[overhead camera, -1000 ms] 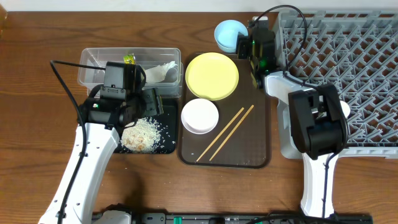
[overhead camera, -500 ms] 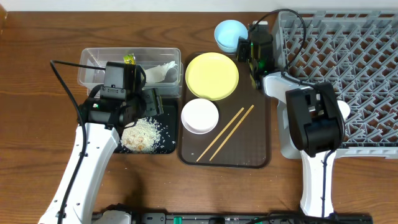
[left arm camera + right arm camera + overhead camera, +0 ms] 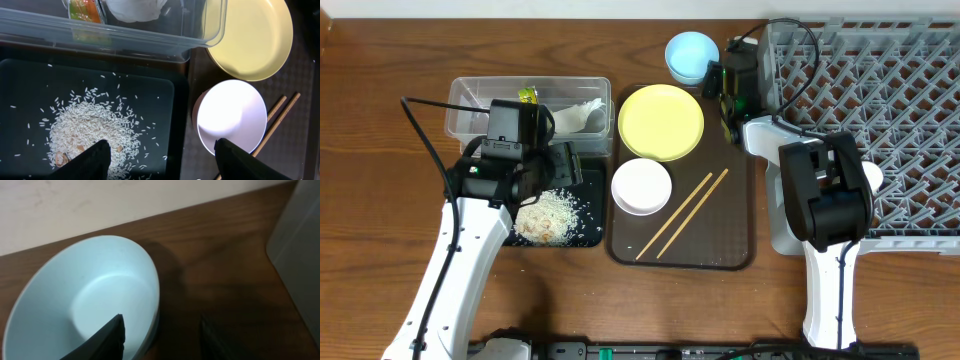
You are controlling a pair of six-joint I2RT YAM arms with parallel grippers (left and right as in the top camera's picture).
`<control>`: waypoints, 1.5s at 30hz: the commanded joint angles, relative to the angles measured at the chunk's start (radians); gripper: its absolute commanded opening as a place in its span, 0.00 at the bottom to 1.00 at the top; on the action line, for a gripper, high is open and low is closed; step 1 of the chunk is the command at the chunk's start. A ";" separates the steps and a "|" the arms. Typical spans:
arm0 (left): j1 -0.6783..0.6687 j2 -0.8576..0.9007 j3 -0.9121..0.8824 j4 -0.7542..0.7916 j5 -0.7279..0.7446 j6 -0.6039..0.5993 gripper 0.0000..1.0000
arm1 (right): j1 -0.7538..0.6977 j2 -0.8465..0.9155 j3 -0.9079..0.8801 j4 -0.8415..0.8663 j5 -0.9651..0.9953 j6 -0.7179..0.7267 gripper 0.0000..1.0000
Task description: Sort waste into correct bins and load items into the dishwasher rack
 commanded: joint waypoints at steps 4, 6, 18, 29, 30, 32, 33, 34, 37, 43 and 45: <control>0.002 -0.002 0.009 -0.006 -0.012 0.013 0.70 | 0.015 0.017 0.018 -0.004 0.027 0.101 0.45; 0.002 -0.002 0.009 -0.006 -0.013 0.013 0.70 | 0.015 0.017 0.018 -0.004 0.027 0.114 0.41; 0.002 -0.002 0.009 -0.010 -0.012 0.013 0.69 | 0.018 0.017 0.018 0.011 0.019 0.114 0.29; 0.002 -0.002 0.009 -0.009 -0.012 0.013 0.70 | 0.028 0.017 0.018 -0.005 0.020 0.121 0.18; 0.002 -0.002 0.009 -0.009 -0.012 0.013 0.70 | 0.028 0.017 0.018 -0.004 0.020 0.121 0.15; 0.002 -0.002 0.009 -0.009 -0.012 0.013 0.69 | 0.028 0.017 0.018 -0.002 0.020 0.120 0.10; 0.002 -0.002 0.009 -0.009 -0.012 0.013 0.70 | 0.027 0.017 0.018 0.000 0.020 0.120 0.08; 0.002 -0.002 0.009 -0.009 -0.013 0.013 0.69 | 0.027 0.017 0.018 0.001 0.020 0.119 0.05; 0.002 -0.002 0.009 -0.009 -0.013 0.013 0.70 | 0.025 0.016 0.018 0.004 0.020 0.104 0.01; 0.002 -0.002 0.009 -0.008 -0.013 0.013 0.70 | 0.024 -0.022 0.018 0.000 0.020 0.000 0.01; 0.002 -0.002 0.009 -0.009 -0.013 0.013 0.70 | 0.024 -0.043 0.018 -0.001 0.020 -0.024 0.01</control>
